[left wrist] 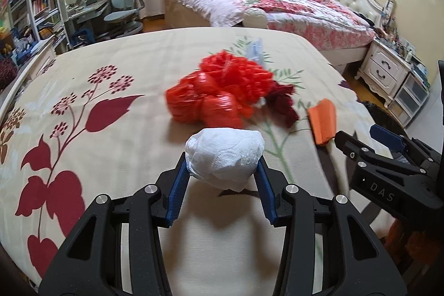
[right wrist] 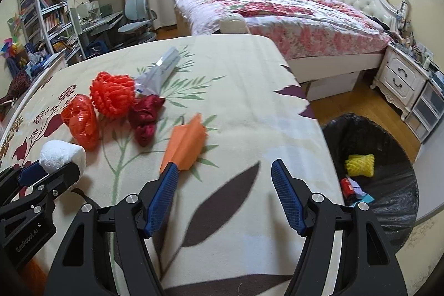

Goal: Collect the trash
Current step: 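Grasp the orange foam piece with the right gripper while the left gripper holds the white bag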

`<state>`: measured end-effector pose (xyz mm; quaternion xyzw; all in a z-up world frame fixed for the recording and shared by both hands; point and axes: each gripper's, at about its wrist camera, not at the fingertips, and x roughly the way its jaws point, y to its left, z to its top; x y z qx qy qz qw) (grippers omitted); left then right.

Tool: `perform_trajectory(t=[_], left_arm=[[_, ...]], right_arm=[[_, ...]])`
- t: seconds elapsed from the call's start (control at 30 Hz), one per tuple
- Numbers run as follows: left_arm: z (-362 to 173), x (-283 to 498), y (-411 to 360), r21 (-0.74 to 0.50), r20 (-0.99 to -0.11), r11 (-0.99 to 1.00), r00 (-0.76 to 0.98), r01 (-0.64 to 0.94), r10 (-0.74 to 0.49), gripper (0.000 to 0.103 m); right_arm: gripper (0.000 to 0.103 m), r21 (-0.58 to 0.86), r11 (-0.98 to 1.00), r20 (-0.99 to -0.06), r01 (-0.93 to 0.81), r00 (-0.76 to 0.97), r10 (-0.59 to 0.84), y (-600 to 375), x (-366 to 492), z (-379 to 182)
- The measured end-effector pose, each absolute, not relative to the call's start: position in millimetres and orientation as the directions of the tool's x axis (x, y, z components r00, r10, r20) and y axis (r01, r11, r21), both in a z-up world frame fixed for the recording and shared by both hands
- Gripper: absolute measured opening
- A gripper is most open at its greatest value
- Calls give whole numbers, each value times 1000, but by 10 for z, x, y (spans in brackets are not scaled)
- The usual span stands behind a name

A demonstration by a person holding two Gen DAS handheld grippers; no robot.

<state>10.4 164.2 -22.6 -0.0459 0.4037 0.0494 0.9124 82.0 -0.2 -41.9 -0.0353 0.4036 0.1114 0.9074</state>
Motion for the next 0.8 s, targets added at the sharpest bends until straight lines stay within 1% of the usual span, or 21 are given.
perform_trajectory(t=[0.3, 0.57, 0.7, 0.8], left_arm=[[-209, 54, 1936, -42, -732, 982, 675, -184, 95, 45], [-215, 61, 2150, -48, -728, 972, 674, -229, 123, 45], [-234, 69, 2237, -56, -730, 969, 672, -239, 124, 45], [-256, 76, 2253, -60, -736, 969, 667, -238, 118, 45]], right_arm=[[68, 15, 968, -751, -250, 636, 176, 158, 868, -412], [68, 38, 976, -759, -214, 629, 168, 233, 993, -427], [68, 18, 982, -766, -186, 629, 133, 287, 1104, -480], [68, 24, 983, -776, -182, 616, 133, 264, 1105, -514]])
